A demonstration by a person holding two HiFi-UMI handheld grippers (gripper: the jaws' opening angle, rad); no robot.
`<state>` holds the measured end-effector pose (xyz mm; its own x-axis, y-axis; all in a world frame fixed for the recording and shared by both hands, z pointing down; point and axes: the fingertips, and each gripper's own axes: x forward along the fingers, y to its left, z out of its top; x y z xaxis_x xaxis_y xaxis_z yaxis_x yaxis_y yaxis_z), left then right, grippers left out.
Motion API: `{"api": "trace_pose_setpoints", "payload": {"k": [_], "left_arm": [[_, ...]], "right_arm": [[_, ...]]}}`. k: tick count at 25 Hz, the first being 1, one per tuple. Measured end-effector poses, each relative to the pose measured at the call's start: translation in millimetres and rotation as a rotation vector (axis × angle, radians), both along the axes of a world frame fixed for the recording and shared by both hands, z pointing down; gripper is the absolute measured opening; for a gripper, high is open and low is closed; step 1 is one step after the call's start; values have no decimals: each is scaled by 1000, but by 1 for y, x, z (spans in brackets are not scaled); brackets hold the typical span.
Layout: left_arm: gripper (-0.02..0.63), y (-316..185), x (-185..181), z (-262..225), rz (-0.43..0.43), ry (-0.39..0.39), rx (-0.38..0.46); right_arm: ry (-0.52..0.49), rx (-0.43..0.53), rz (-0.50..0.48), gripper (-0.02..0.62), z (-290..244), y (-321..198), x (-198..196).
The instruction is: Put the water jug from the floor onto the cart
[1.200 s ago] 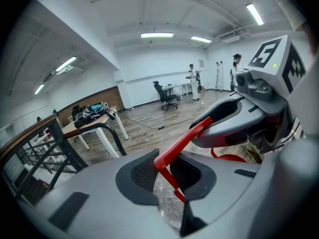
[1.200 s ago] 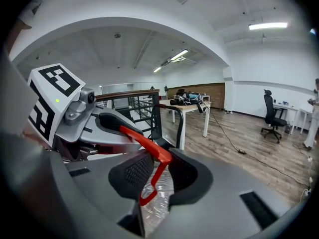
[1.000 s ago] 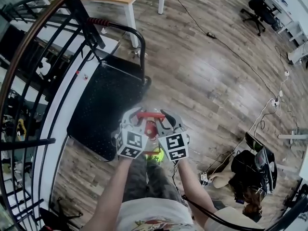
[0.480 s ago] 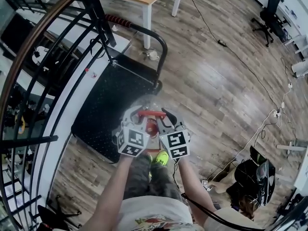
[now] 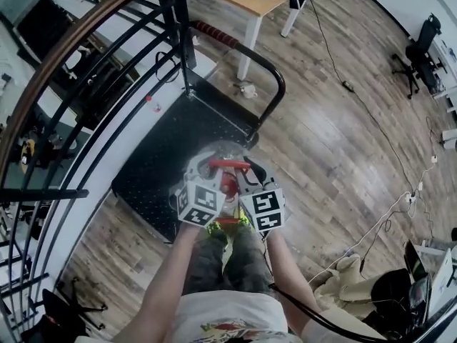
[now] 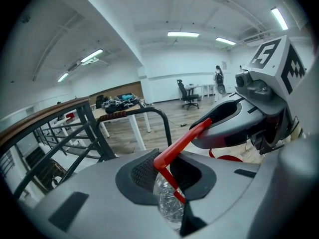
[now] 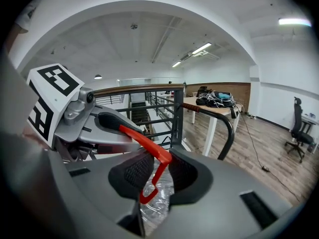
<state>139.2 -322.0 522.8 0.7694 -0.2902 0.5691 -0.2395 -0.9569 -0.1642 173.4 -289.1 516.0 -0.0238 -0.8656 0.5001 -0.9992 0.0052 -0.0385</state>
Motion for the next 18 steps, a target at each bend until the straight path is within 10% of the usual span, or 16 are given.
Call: {"api": "trace_pose_setpoints", "payload": {"k": [18], "left_arm": [[69, -112, -45, 34, -351, -74, -32]], "right_arm": [[-71, -50, -363, 95, 35, -126, -36]]}}
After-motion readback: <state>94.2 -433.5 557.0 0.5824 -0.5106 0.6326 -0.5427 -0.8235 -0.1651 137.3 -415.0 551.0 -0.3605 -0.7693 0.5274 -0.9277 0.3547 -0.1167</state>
